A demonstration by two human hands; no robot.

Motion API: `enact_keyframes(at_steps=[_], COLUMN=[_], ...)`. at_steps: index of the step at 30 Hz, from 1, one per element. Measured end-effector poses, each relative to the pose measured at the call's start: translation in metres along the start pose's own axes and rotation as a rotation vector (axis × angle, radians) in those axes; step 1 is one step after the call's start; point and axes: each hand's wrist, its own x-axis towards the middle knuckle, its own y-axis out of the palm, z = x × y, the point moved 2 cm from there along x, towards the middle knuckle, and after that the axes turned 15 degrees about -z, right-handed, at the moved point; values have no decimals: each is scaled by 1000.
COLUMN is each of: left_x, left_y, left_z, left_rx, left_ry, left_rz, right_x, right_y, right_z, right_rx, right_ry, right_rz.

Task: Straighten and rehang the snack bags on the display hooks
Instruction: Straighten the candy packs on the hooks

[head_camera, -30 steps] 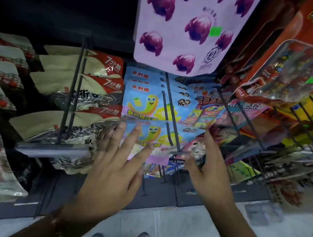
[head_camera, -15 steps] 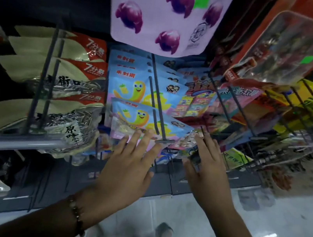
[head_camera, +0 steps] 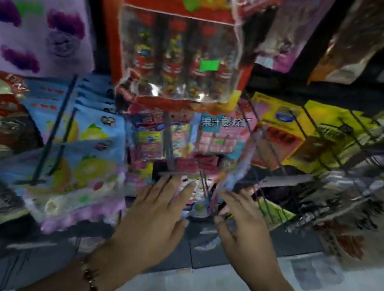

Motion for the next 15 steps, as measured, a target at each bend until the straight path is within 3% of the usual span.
enact_keyframes(at_steps=[4, 9, 15], left_x=[28, 46, 58], left_y=[9, 7, 2], left_z=[-36, -72, -87], left_rx=[-108, -200, -251], left_ry=[-111, -185, -258], left_rz=[-17, -87, -96], right_x=[10, 26, 45], right_y=[-31, -62, -70], right_z=[-40, -72, -72], right_rx=[129, 372, 355], right_ry=[-56, 43, -68], right_rz=[-36, -134, -184])
